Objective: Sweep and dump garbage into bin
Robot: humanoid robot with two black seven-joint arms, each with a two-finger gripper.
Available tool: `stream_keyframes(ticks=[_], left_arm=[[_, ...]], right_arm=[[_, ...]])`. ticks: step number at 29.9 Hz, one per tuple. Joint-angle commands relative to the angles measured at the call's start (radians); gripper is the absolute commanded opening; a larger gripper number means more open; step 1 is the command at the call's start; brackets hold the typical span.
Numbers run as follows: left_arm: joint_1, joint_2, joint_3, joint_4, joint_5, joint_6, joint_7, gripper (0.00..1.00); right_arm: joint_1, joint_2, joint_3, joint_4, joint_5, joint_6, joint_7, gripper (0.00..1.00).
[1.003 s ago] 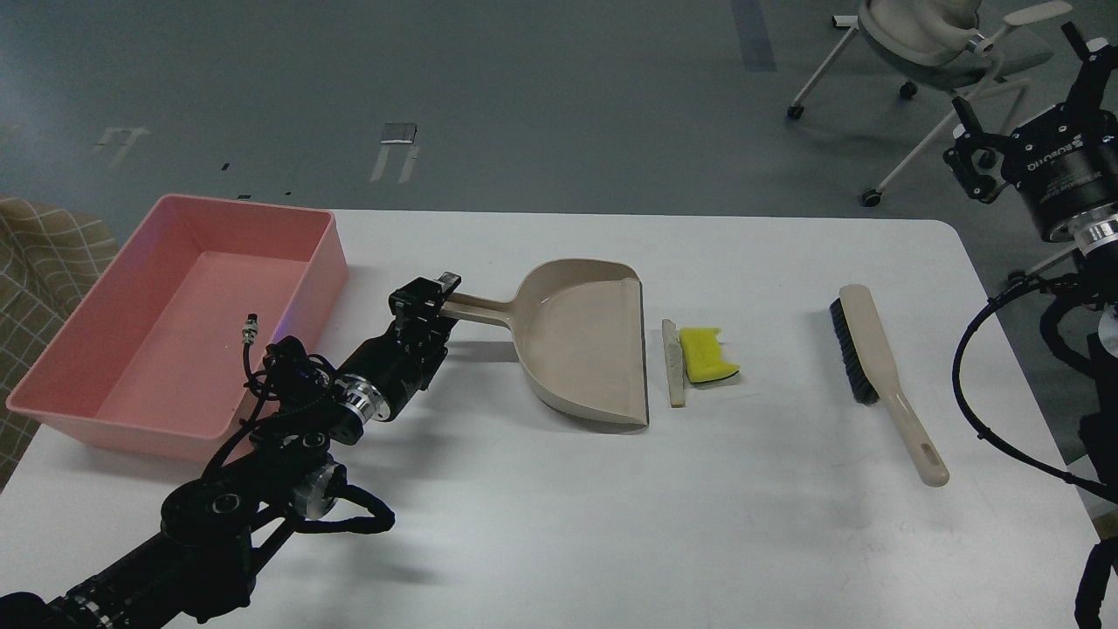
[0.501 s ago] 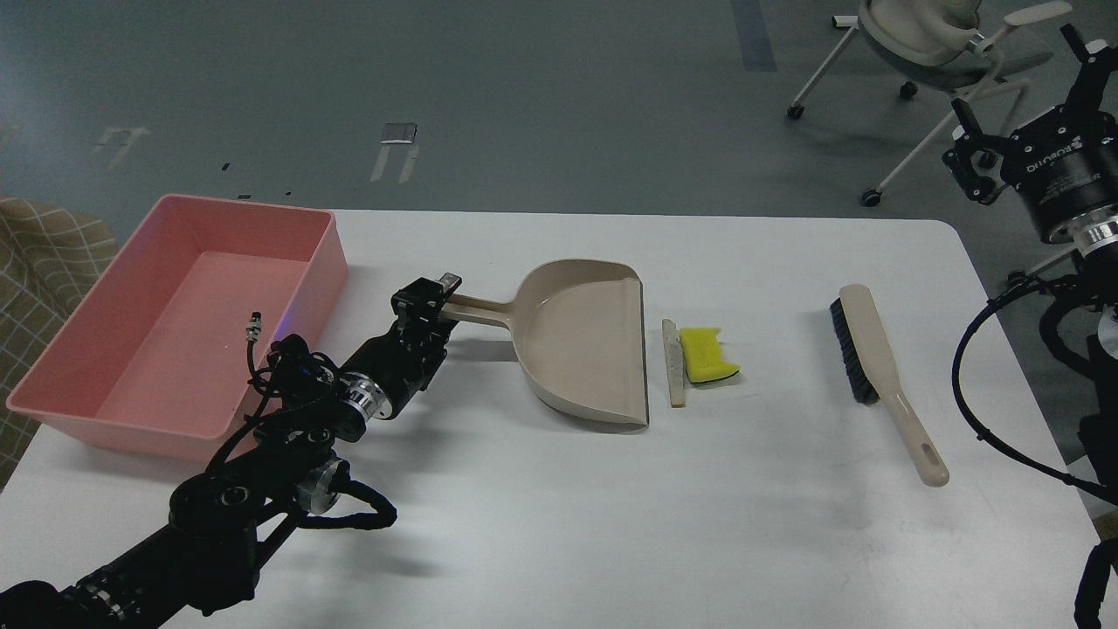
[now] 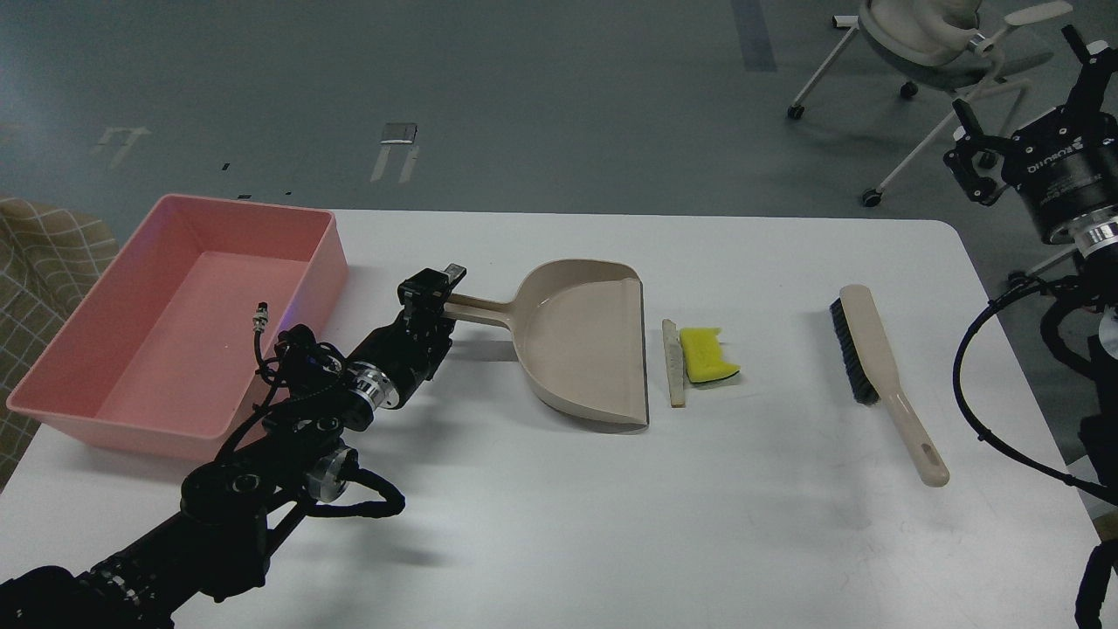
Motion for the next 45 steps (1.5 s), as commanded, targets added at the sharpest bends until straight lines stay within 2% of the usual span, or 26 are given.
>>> stream_keyframes(ticks=[1,2,3,9,18,21,24,27,30,34,38,42,45], left_arm=[[-0.001,0.004,0.01,0.001,0.002,-0.002,-0.011,0.26],[-0.001,0.004,0.018,0.001,0.0,-0.002,-0.016,0.17],[-0.003,0.004,0.021,0.001,0.0,0.0,-0.019,0.13],[-0.001,0.0,0.026,0.001,0.002,0.0,-0.052,0.0],[-0.021,0.006,0.026,-0.016,0.01,0.002,-0.069,0.0],[-0.029,0.026,0.026,-0.042,0.057,0.002,-0.071,0.0],[-0.026,0.052,0.024,-0.057,0.108,0.002,-0.071,0.0],[-0.023,0.056,0.026,-0.057,0.129,0.002,-0.094,0.0],[-0.021,0.056,0.026,-0.059,0.131,0.002,-0.095,0.0],[-0.024,0.061,0.026,-0.057,0.132,0.002,-0.097,0.0],[-0.026,0.078,0.033,-0.057,0.132,0.0,-0.097,0.0],[-0.03,0.092,0.061,-0.051,0.132,0.0,-0.097,0.0],[-0.029,0.092,0.061,-0.042,0.131,0.002,-0.097,0.0]], right_arm=[[-0.003,0.0,0.0,0.0,0.0,0.001,0.0,1.0],[-0.002,0.001,0.0,0.0,0.0,0.0,0.0,1.0],[-0.003,0.002,0.0,0.0,0.0,0.001,0.0,1.0],[-0.003,0.002,0.0,0.0,0.0,0.0,0.0,1.0],[-0.009,-0.003,0.001,0.006,0.0,-0.005,0.0,1.0],[-0.009,-0.043,-0.002,0.009,-0.008,-0.012,0.0,1.0],[-0.014,-0.093,-0.003,0.017,-0.011,-0.008,0.0,1.0],[-0.067,-0.194,-0.011,0.076,-0.014,-0.002,0.0,1.0],[-0.141,-0.293,-0.015,0.145,-0.031,0.004,0.0,1.0],[-0.238,-0.441,-0.031,0.199,-0.121,0.03,0.0,1.0],[-0.266,-0.486,-0.084,0.236,-0.236,0.03,-0.006,1.0],[-0.281,-0.538,-0.149,0.354,-0.596,0.03,-0.015,1.0],[-0.29,-0.541,-0.146,0.395,-0.689,0.03,-0.012,1.0]])
